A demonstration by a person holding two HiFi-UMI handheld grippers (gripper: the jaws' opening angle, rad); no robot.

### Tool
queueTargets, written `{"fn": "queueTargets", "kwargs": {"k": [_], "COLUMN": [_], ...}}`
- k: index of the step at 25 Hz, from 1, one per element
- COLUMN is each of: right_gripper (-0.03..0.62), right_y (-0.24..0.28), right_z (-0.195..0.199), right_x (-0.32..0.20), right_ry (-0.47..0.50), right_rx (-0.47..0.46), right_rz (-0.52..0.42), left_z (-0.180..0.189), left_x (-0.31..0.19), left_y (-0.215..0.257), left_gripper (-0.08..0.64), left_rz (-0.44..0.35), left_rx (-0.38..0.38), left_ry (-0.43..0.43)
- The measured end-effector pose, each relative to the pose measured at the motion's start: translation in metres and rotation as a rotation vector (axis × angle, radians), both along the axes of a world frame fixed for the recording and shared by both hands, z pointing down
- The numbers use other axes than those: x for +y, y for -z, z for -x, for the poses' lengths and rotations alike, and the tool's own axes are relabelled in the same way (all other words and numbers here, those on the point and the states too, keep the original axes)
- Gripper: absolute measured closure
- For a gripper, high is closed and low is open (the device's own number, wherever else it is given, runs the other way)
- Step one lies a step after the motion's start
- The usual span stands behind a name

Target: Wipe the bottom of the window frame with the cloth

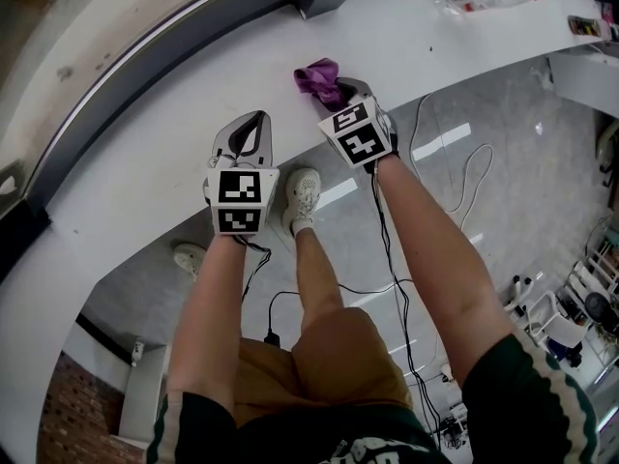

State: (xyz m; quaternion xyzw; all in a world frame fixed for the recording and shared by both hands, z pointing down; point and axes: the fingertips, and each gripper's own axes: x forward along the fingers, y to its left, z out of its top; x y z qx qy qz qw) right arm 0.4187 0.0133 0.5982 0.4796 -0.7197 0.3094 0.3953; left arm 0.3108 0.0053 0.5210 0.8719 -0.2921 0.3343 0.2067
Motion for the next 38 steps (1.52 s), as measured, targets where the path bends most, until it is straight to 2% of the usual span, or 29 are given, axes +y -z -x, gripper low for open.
{"fn": "queueTargets", "kwargs": {"k": [5,16,20,24,28,38], "right_gripper": [0.423,0.423,0.423,0.423,0.423,0.423], "right_y": [-0.001,0.0,-0.001,-0.001,-0.001,-0.001], "right_z": [0.01,0.083,0.096,0.116,0.141,0.198], "right_x": [0.0,0.0,0.0,-0.003,-0.003,-0.009], "right_ry": [-0.028,-0.009,-0.041,-0.025,-0.053,-0.027], "right_rx": [0.007,0.003,0.008,0.019,-0.002,-0.005], "right_rz": [0.004,-0.004,-0.009,-0.026,-0.022,-0.038], "left_z": [0.022,0.091,0.118,0.145,0.172,0.231], "left_x": [-0.004,-0.014,-0.015,-0.013,-0.011,-0.01], "left_y": [-0.001,-0.001,0.0,0.0,0.002,0.0], "left_gripper": [0.555,0.555,0.555,0.555,0.555,0.555], "left_rz": [-0.001,-0.013,-0.014,-0.021,-0.024,-0.033], "left_rx": [0.002,-0.003,-0.002,-0.007,-0.013,-0.019], "left_ry": [0.014,0.078,0.109,0.138,0.159,0.199]}}
